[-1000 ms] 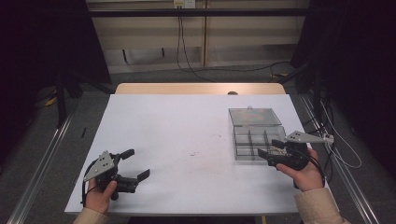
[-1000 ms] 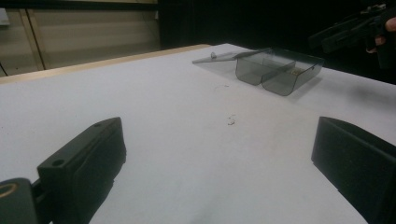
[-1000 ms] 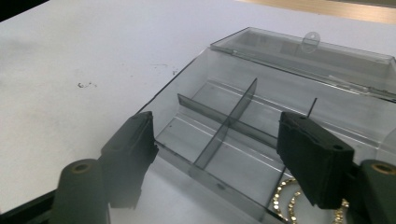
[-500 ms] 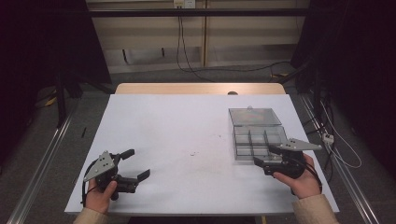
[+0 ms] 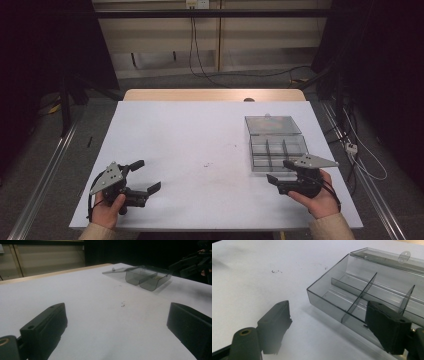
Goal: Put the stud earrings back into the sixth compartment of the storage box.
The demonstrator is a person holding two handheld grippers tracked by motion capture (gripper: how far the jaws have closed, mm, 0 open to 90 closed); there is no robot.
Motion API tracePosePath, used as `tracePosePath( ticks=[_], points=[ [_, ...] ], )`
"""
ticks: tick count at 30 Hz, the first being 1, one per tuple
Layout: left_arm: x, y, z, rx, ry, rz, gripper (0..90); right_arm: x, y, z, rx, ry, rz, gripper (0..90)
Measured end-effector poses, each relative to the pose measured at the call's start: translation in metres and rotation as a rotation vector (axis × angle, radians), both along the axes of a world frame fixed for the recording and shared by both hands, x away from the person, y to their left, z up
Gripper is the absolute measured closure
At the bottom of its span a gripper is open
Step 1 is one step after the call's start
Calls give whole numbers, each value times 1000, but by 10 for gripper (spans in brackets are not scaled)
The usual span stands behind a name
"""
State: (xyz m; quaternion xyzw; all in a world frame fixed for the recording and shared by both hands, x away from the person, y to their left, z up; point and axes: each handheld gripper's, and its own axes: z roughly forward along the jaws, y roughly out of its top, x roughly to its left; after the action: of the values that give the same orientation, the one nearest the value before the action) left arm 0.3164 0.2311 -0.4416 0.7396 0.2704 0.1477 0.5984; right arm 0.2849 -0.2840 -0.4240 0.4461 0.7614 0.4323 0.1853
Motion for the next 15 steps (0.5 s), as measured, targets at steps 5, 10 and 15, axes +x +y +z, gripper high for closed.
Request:
tracePosePath(
  ticks=[5,10,15],
  points=[
    [0,1,0,9,-3,1,27,-3,5,-2,8,-4,14,197],
    [-1,1,1,8,-4,2,27,-4,10,-5,18,-8,18,196],
    [-1,1,1,7,-7,1,27,-5,14,-8,29,-4,32,196]
  ],
)
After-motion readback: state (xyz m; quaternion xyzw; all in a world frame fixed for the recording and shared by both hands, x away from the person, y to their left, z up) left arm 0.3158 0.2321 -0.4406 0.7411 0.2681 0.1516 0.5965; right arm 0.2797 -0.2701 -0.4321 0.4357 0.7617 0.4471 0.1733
